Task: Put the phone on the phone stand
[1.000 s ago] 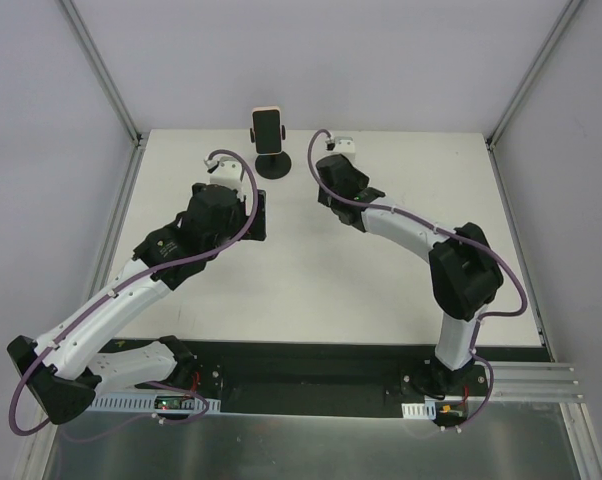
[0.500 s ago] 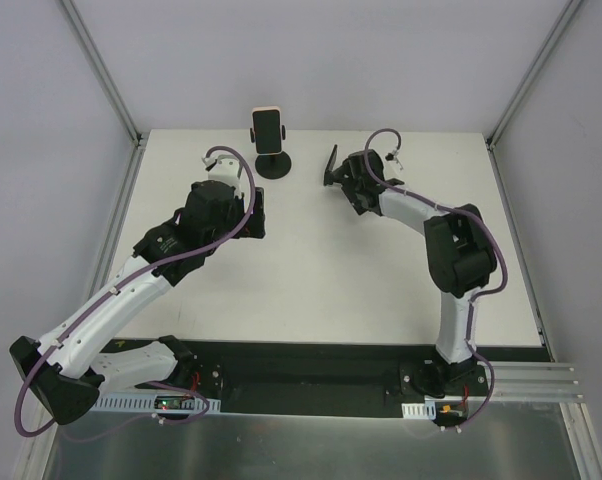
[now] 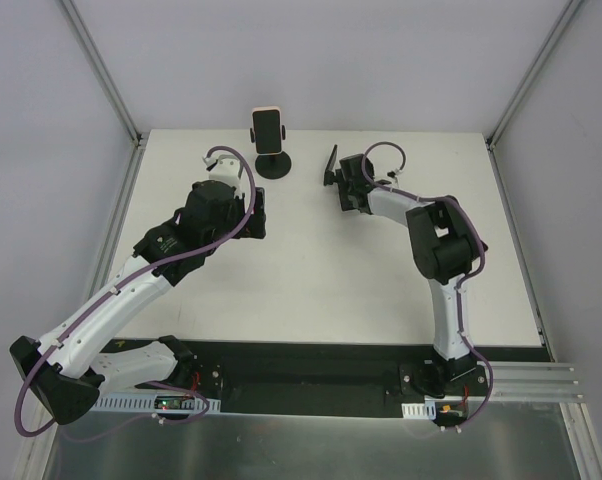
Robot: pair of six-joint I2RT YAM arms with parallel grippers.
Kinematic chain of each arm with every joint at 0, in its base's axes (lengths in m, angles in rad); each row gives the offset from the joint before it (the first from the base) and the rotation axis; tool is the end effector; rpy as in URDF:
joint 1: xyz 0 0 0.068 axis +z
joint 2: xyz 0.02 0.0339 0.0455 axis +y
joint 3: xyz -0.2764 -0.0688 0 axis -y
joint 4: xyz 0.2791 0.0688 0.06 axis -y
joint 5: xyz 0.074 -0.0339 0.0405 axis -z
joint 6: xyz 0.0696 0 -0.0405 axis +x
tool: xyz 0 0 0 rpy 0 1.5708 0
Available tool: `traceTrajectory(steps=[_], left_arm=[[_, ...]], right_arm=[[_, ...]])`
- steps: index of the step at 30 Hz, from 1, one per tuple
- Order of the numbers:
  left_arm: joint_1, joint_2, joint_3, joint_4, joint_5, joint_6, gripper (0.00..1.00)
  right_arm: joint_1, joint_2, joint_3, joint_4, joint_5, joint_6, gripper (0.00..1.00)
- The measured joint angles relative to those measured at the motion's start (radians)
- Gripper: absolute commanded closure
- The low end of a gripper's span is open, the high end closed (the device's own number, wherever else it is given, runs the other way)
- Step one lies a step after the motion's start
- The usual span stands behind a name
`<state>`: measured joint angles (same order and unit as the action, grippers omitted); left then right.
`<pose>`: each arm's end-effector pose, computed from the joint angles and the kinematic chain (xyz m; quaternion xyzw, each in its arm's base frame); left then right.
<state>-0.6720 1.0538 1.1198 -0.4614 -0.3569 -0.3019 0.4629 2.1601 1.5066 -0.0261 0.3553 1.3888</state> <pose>0.2393 -0.1593 0.3784 0.0540 0.8231 -0.1248 0.5513 0.4940 0.2195 0.1337 0.4648 0.7607 0.2431 0.3824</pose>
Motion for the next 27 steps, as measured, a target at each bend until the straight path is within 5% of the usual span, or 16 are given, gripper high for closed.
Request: traceTrajectory(steps=[8,17,22,27], left_arm=[[0.0,0.0,0.0,0.0,0.008,0.0,0.08],[0.0,0.0,0.0,0.0,0.008,0.0,0.08],[0.0,0.0,0.0,0.001,0.008,0.0,0.09],[0.0,0.0,0.0,0.005,0.009,0.0,0.09]], right_arm=[[-0.01,0.077,0.101,-0.066,0.012,0.117,0.38],[-0.018,0.159,0.244,-0.187,0.016,0.219,0.85],[-0.03,0.13,0.177,-0.134,0.021,0.074,0.99],[-0.05,-0.026,-0.044,0.019,0.001,-0.341,0.99]])
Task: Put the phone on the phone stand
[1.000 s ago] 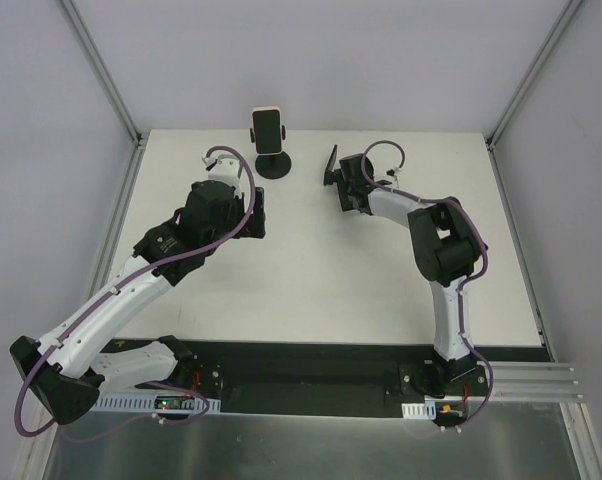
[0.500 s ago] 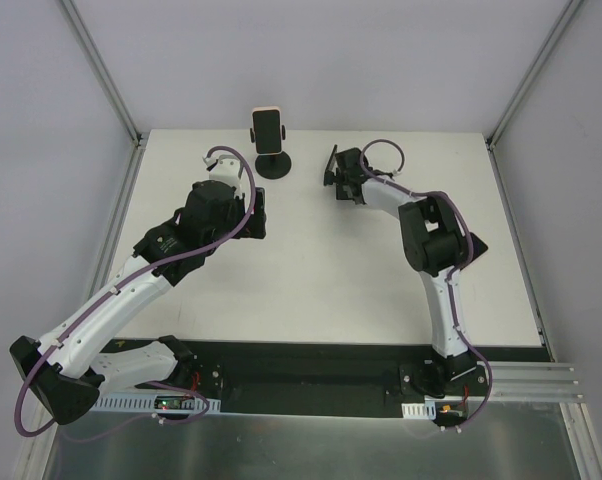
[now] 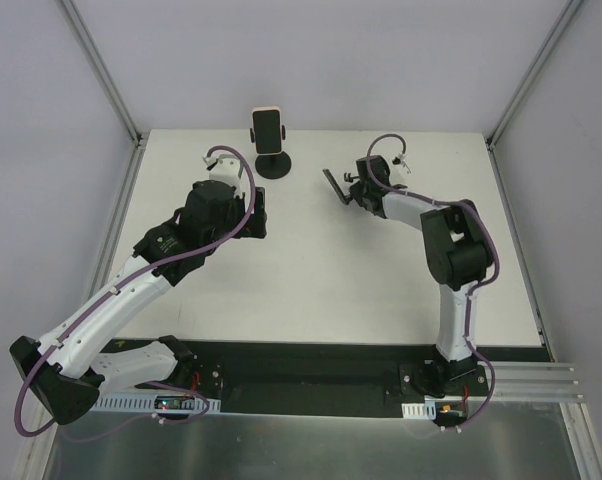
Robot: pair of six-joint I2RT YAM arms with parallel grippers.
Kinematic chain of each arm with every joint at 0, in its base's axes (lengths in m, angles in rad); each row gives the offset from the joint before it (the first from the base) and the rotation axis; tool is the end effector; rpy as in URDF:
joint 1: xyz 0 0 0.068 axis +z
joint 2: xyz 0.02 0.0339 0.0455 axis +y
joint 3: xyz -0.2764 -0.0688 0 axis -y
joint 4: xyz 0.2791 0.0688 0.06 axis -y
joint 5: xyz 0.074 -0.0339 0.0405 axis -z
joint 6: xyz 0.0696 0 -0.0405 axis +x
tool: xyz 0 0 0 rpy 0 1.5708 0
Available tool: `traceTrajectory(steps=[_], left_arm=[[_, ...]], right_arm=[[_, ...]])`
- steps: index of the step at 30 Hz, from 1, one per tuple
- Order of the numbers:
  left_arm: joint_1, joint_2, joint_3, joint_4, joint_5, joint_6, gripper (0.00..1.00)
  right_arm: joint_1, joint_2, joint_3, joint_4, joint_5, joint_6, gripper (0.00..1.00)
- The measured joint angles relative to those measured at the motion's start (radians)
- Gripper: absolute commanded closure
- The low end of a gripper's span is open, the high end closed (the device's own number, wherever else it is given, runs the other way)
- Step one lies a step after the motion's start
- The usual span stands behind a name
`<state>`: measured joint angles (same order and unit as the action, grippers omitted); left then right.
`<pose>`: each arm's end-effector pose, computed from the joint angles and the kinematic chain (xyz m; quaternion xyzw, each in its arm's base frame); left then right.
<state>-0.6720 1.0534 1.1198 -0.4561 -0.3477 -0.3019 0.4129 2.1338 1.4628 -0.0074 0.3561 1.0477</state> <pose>0.2392 -0.1600 0.3791 0.0559 0.8219 -0.1296 0.5519 0.4969 0.1912 0.1333 0.3497 0.8196 0.1643 0.4230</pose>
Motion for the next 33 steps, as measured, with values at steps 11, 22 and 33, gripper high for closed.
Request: traceTrajectory(steps=[11,22,33], left_arm=[[0.0,0.0,0.0,0.011,0.055,-0.001,0.08],[0.007,0.008,-0.002,0.025,0.061,0.0,0.08],[0.04,0.011,-0.003,0.026,0.097,-0.002,0.09]], right_arm=[[0.091,-0.372,-0.407,0.341,-0.286,-1.039,0.99],[0.379,-0.395,-0.602,0.482,-0.055,-1.448,0.6],[0.519,-0.589,-0.791,0.46,0.204,-1.442,0.28]])
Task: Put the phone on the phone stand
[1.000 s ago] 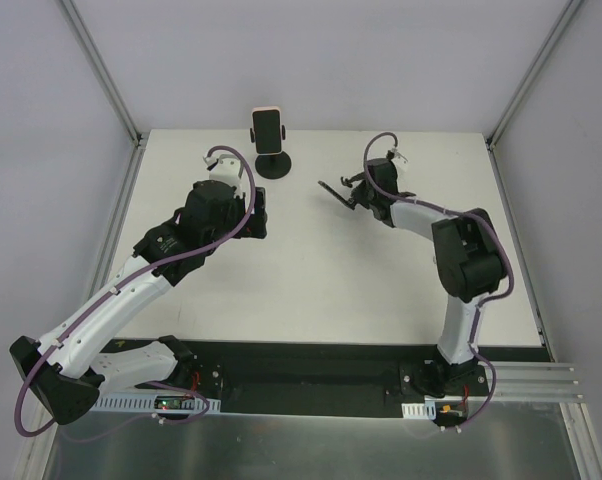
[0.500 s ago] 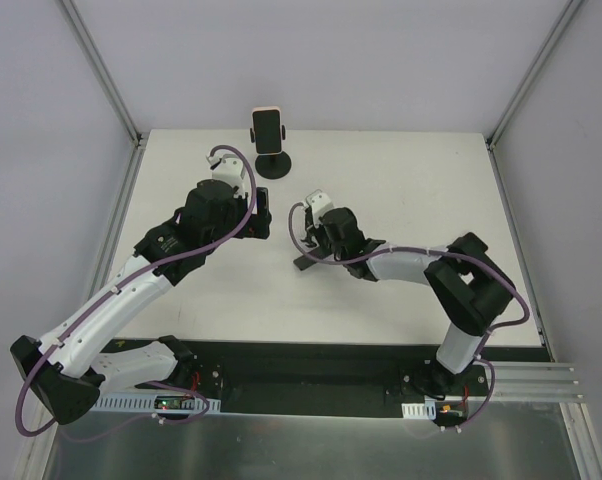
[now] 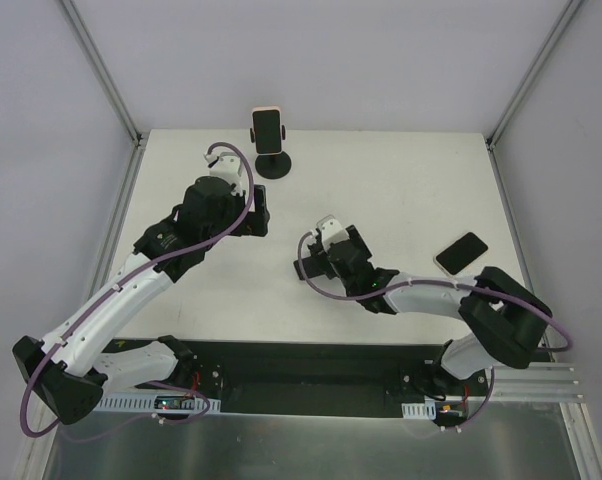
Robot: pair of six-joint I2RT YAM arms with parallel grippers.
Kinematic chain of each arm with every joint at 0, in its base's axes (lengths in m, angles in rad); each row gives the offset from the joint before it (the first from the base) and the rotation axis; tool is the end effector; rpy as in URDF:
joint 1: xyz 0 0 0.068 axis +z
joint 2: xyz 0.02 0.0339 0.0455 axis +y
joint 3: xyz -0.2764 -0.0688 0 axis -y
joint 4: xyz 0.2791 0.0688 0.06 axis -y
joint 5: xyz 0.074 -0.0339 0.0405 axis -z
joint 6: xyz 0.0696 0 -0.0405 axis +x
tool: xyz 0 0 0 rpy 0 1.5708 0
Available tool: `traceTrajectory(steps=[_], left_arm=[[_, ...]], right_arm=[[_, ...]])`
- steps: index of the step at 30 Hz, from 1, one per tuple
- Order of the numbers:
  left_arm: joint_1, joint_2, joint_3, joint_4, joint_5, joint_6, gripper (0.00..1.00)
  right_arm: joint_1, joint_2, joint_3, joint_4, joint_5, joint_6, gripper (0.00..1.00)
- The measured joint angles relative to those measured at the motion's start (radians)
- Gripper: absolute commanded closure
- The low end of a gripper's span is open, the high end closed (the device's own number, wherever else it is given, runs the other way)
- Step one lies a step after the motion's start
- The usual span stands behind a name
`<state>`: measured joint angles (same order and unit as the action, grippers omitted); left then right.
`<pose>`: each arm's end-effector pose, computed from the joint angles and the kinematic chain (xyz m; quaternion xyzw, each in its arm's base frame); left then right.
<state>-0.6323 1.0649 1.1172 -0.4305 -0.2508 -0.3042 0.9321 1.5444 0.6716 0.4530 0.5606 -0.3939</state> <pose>0.2466 -0.1593 0.3776 0.0648 0.8214 -0.1591 0.5439 0.2440 0.2665 0.1604 -0.3775 0.7281 -0.0847 0.5659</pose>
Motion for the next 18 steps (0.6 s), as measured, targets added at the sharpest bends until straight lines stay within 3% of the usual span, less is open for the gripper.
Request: traceTrajectory(steps=[6,10,14,18], left_arm=[[0.007,0.016,0.0,0.002,0.026,-0.004,0.09],[0.026,0.022,0.0,0.002,0.062,-0.016,0.09],[0.032,0.022,0.0,0.003,0.068,-0.022,0.09],[0.032,0.022,0.0,0.004,0.087,-0.025,0.09]], right_arm=[[0.021,-0.219,-0.006,-0.291,0.053,0.336,0.24],[0.022,-0.348,0.005,-0.393,0.034,0.575,0.23],[0.023,-0.448,-0.066,-0.367,-0.037,0.73,0.23],[0.035,-0.438,-0.151,-0.285,-0.102,0.823,0.23]])
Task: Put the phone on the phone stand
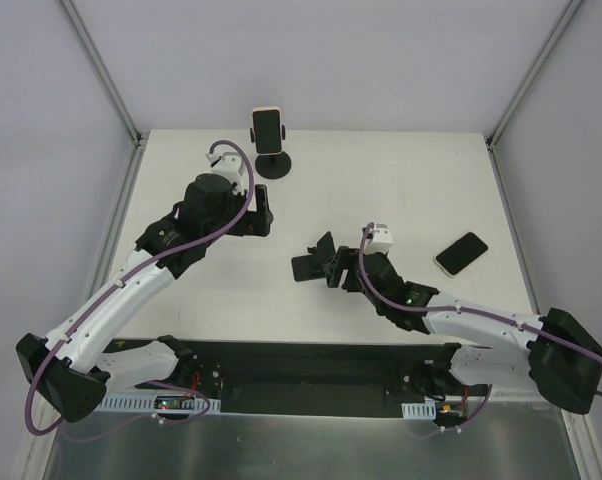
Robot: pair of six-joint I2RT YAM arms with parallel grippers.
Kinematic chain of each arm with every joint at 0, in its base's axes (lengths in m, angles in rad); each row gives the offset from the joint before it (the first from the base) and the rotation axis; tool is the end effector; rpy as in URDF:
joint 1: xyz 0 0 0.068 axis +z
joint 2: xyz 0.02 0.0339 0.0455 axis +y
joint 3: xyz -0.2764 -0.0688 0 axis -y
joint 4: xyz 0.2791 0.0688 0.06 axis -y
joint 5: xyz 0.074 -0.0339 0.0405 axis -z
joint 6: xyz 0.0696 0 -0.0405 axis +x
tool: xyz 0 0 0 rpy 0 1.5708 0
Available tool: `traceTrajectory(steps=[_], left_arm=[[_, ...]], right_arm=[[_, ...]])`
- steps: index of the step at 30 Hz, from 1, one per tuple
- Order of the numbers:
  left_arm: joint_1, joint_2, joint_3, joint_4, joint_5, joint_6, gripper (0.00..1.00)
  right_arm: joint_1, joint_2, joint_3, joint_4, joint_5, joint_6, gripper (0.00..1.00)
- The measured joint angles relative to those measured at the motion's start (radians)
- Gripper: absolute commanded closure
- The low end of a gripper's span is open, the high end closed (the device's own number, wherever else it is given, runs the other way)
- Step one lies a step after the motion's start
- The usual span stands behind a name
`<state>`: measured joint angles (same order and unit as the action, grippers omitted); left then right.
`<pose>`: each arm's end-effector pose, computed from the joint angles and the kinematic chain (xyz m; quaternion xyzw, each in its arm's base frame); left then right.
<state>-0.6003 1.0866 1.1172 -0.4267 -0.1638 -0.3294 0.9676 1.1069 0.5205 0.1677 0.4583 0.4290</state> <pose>0.2540 -0.1602 0.3716 0.0671 0.8281 -0.1867 0.5242 0.1880 0.2186 0.2008 -0.0980 0.8202 0.1951 0.5288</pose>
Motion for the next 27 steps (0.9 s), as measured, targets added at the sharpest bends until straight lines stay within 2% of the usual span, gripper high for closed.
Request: traceTrajectory(steps=[9,13,17,18,20,24,27], left_arm=[[0.0,0.0,0.0,0.002,0.011,-0.002,0.09],[0.0,0.003,0.0,0.003,0.021,-0.002,0.09],[0.0,0.009,0.0,0.003,0.026,-0.002,0.09],[0.0,0.009,0.0,0.003,0.026,-0.002,0.09],[0.0,0.009,0.0,0.003,0.026,-0.002,0.09],[0.0,0.009,0.0,0.003,0.027,-0.002,0.09],[0.0,0.009,0.0,0.003,0.031,-0.002,0.09]], right_arm=[[0.024,0.193,0.004,0.163,0.037,0.095,0.3],[0.024,0.278,0.047,0.216,0.077,0.116,0.5],[0.008,0.338,0.067,0.297,0.075,0.131,0.61],[-0.001,0.352,0.069,0.315,0.069,0.134,0.68],[-0.018,0.378,0.07,0.348,0.056,0.142,0.75],[-0.045,0.394,0.07,0.388,0.017,0.142,0.99],[-0.079,0.393,0.06,0.437,-0.027,0.133,0.99]])
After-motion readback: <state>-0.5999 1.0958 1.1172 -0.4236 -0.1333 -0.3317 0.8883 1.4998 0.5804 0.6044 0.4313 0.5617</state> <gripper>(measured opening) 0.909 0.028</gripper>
